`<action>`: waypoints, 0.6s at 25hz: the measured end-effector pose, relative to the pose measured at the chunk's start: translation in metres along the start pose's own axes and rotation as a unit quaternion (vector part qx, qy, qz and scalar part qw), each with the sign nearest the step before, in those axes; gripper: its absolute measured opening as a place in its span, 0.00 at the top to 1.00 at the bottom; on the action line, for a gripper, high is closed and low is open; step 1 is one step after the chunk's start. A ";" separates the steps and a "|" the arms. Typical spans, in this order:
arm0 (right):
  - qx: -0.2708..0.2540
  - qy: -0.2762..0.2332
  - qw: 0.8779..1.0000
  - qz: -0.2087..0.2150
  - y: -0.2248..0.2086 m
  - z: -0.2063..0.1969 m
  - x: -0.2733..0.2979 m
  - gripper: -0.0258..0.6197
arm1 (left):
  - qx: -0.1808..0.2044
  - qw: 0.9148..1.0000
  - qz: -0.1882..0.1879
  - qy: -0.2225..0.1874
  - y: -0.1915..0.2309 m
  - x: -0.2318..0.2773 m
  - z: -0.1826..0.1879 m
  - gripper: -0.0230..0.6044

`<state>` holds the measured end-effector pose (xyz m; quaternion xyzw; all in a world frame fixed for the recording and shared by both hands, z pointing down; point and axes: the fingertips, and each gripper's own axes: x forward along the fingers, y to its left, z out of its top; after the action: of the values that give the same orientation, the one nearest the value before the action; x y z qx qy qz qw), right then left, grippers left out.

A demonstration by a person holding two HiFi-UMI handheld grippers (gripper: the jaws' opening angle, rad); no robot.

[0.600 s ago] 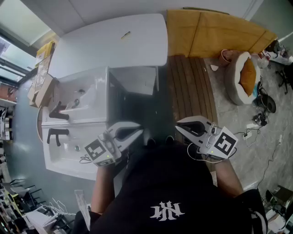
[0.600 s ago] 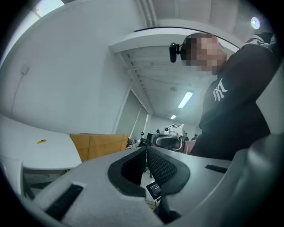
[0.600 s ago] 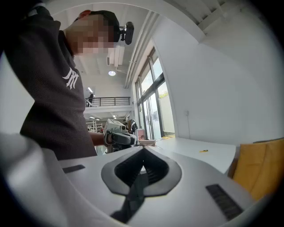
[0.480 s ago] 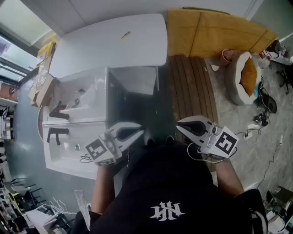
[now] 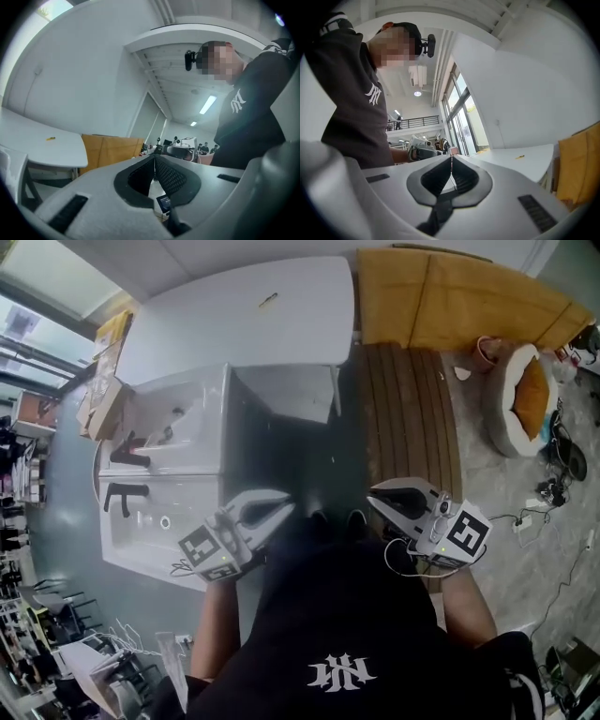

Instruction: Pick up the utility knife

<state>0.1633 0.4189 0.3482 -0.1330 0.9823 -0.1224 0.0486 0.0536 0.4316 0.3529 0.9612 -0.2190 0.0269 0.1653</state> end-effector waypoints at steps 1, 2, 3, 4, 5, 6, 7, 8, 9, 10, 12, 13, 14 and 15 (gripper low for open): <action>0.006 -0.002 1.000 0.000 -0.001 -0.005 -0.003 0.95 | -0.004 1.000 -0.009 0.008 -0.007 0.003 -0.008 0.95; 0.011 -0.001 1.000 -0.002 -0.003 -0.011 -0.005 0.95 | -0.008 1.000 -0.018 0.017 -0.013 0.005 -0.015 0.95; 0.016 0.000 1.000 -0.005 -0.006 -0.016 -0.007 0.95 | -0.013 0.999 -0.024 0.026 -0.015 0.005 -0.022 0.95; 0.021 0.000 1.000 -0.009 -0.010 -0.019 -0.008 0.95 | -0.020 0.999 -0.026 0.033 -0.013 0.004 -0.027 0.95; 0.024 0.001 1.000 -0.016 -0.016 -0.021 -0.009 0.95 | -0.025 0.999 -0.024 0.037 -0.007 0.002 -0.030 0.95; 0.026 0.000 0.999 -0.024 -0.022 -0.022 -0.010 0.95 | -0.027 0.999 -0.021 0.037 0.001 0.000 -0.030 0.95; 0.027 -0.001 0.999 -0.033 -0.030 -0.022 -0.011 0.95 | -0.026 0.999 -0.018 0.035 0.010 -0.002 -0.028 0.95; 0.028 -0.002 0.999 -0.042 -0.037 -0.021 -0.011 0.95 | -0.025 0.999 -0.014 0.030 0.020 -0.003 -0.025 0.95; 0.029 -0.003 0.998 -0.051 -0.045 -0.020 -0.012 0.95 | -0.024 0.999 -0.012 0.025 0.030 -0.003 -0.020 0.95; 0.031 -0.004 0.998 -0.059 -0.053 -0.019 -0.012 0.95 | -0.024 0.999 -0.010 0.021 0.039 -0.002 -0.016 0.95; 0.032 -0.001 0.997 -0.071 -0.067 -0.016 -0.006 0.95 | -0.018 1.000 -0.012 0.013 0.059 0.000 -0.008 0.95; 0.029 0.003 0.997 -0.073 -0.073 -0.014 0.000 0.95 | -0.015 1.000 -0.013 0.004 0.069 0.000 -0.005 0.95; 0.025 0.008 0.997 -0.076 -0.079 -0.013 0.006 0.95 | -0.016 1.000 -0.016 -0.009 0.080 -0.002 -0.002 0.95; 0.021 0.012 0.997 -0.079 -0.086 -0.010 0.012 0.95 | -0.022 0.999 -0.019 -0.027 0.092 -0.004 0.001 0.95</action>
<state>0.1718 0.3376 0.3789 -0.2075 0.9665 -0.1480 0.0296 0.0108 0.3551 0.3800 0.9618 -0.2054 -0.0072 0.1806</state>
